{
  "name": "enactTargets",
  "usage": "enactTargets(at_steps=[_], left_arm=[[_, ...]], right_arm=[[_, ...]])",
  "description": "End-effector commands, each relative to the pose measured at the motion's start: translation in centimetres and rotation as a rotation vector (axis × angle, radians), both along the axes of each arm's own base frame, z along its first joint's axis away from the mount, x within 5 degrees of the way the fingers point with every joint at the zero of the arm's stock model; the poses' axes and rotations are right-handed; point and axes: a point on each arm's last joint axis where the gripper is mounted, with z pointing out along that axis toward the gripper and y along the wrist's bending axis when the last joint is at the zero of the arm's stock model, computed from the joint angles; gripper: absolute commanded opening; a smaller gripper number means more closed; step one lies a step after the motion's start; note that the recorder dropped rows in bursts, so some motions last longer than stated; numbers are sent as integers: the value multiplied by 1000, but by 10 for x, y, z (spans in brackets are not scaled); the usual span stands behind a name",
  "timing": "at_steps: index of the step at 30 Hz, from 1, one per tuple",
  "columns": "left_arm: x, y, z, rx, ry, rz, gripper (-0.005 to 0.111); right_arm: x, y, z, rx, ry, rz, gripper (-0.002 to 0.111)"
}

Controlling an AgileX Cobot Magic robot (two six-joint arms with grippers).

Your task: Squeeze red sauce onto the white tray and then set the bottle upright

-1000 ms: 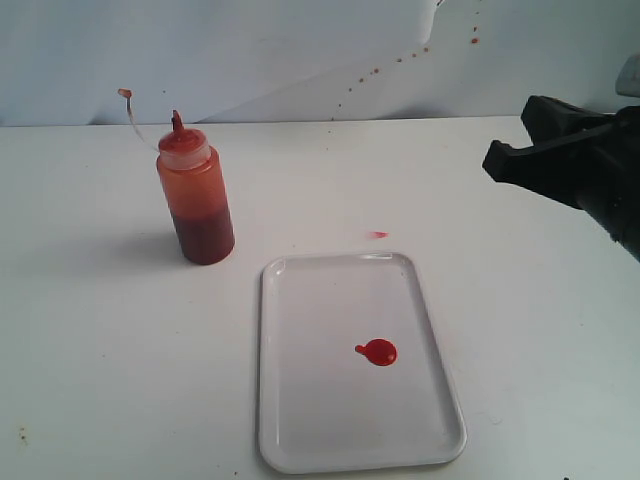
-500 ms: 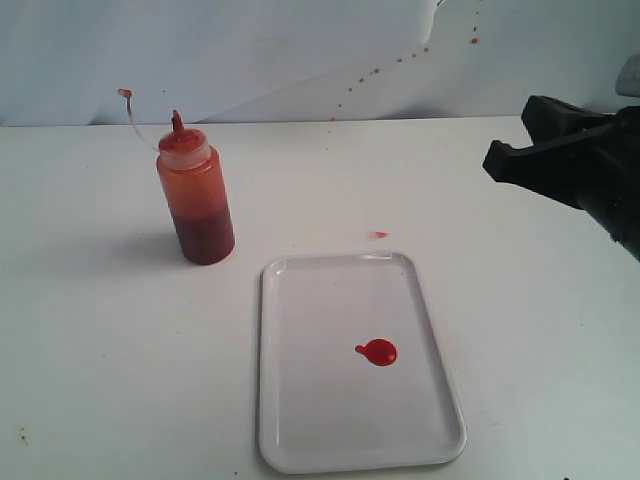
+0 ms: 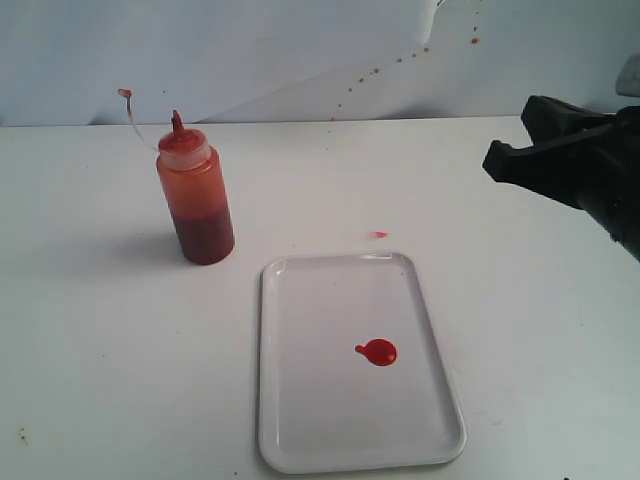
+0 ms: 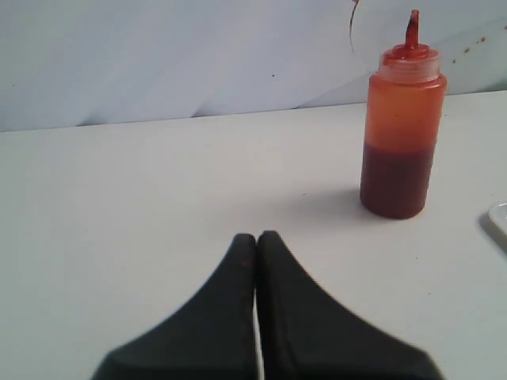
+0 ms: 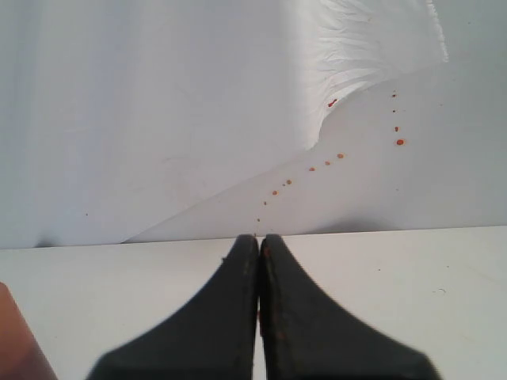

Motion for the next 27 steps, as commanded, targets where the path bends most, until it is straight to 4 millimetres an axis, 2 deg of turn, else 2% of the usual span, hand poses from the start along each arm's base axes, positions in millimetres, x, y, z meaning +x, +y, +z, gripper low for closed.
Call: enactTargets(at_steps=[1,27], left_arm=[[0,0,-2,-22,9,3,1],[0,0,-2,-43,9,7,1]], right_arm=[[0,-3,-1,1,-2,-11,0],[0,-3,-1,1,-2,-11,0]])
